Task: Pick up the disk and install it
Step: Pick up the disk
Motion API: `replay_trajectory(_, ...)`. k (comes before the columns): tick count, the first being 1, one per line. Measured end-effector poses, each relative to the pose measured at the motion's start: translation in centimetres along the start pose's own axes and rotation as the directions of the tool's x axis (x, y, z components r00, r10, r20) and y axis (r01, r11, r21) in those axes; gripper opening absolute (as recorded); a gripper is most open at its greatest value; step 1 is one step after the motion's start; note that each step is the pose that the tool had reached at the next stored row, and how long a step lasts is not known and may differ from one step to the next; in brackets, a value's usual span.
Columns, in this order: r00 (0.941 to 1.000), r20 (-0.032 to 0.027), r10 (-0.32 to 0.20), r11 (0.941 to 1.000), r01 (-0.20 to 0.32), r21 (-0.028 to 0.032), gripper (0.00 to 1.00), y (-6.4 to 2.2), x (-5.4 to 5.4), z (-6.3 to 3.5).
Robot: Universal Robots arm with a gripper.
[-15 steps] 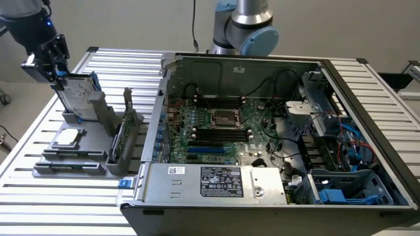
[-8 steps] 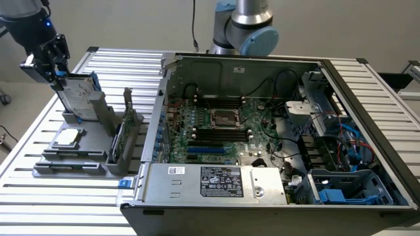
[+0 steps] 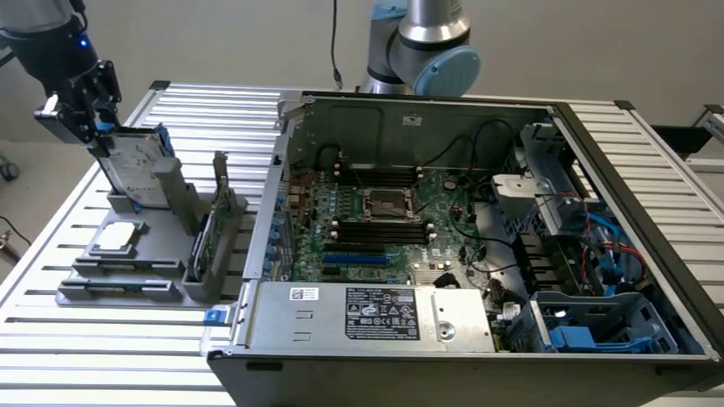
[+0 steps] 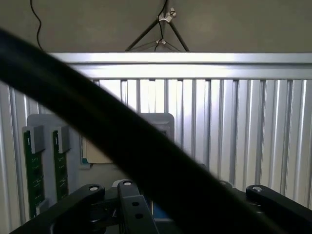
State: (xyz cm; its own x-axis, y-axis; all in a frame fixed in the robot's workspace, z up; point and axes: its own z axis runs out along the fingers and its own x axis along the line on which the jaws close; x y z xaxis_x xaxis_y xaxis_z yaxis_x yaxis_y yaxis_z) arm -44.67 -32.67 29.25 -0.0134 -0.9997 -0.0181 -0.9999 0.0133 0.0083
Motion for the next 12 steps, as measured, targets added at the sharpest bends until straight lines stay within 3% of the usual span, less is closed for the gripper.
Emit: replay_trajectory(12,1.0,0.0001,0.0,1.0,0.0,0.0001,0.54,-0.18,0.02,0.13)
